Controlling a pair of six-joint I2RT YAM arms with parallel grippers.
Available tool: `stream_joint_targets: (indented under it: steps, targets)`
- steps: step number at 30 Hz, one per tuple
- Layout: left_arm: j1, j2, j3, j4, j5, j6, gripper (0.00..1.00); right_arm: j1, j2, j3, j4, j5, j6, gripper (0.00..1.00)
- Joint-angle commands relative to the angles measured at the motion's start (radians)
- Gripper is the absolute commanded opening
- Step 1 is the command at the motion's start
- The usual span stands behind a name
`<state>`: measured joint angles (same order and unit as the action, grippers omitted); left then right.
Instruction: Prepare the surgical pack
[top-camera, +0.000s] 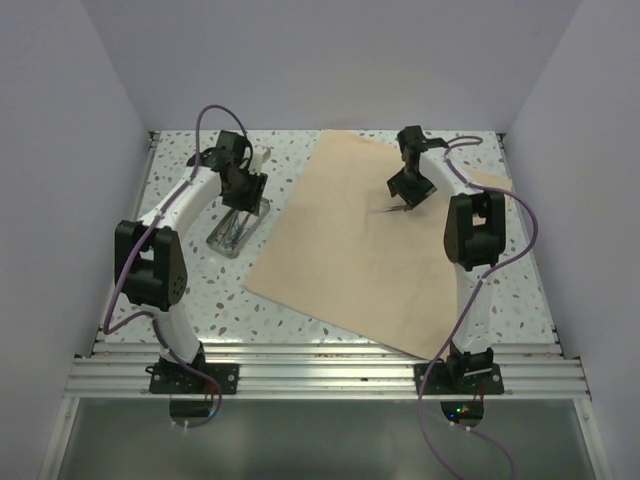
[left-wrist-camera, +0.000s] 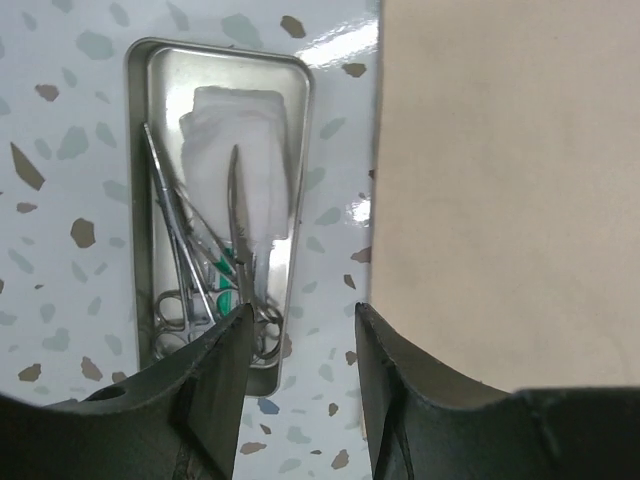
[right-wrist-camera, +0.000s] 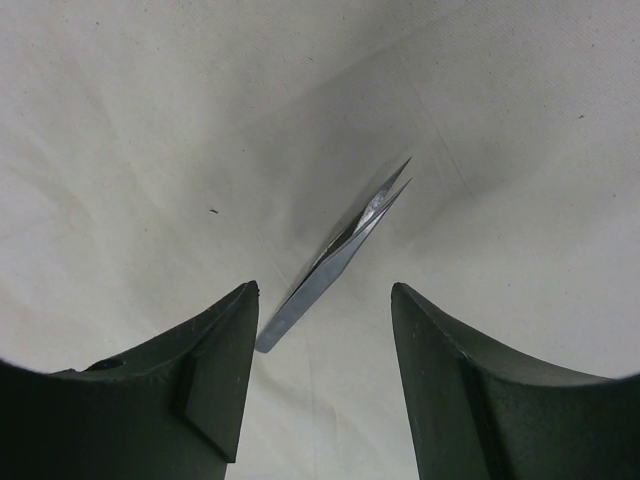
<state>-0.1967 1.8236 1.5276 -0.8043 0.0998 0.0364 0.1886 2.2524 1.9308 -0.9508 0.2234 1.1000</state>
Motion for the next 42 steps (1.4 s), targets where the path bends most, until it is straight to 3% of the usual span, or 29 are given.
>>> stream_joint_targets:
  steps: [1, 15, 19, 20, 22, 26, 31, 34, 42]
  targets:
    - [-0.035, -0.040, 0.046, 0.050, 0.009, -0.026, 0.49, 0.002, 0.012, 0.037, -0.023, 0.067, 0.054, 0.59]
    - [-0.070, -0.101, 0.063, 0.122, 0.058, -0.127, 0.51, -0.003, 0.075, 0.066, -0.022, 0.080, 0.070, 0.44]
    - [-0.073, -0.112, 0.066, 0.152, 0.136, -0.141, 0.51, -0.009, 0.061, 0.079, -0.023, 0.074, 0.038, 0.18]
    - [-0.073, -0.115, 0.066, 0.160, 0.194, -0.153, 0.51, -0.011, 0.047, 0.077, -0.026, 0.056, 0.014, 0.07]
    - [-0.073, -0.127, 0.042, 0.213, 0.298, -0.177, 0.53, -0.009, -0.009, 0.059, -0.031, 0.028, -0.037, 0.00]
    - [-0.073, -0.123, -0.018, 0.352, 0.504, -0.308, 0.53, 0.003, -0.172, -0.039, 0.052, -0.112, -0.227, 0.00]
    - [-0.096, -0.096, -0.098, 0.558, 0.699, -0.460, 0.55, 0.037, -0.403, -0.249, 0.276, -0.489, -0.428, 0.00]
    - [-0.132, -0.089, -0.132, 0.637, 0.721, -0.529, 0.55, 0.092, -0.488, -0.340, 0.354, -0.524, -0.440, 0.00]
    - [-0.199, -0.104, -0.218, 0.821, 0.739, -0.679, 0.56, 0.235, -0.580, -0.374, 0.371, -0.467, -0.396, 0.00]
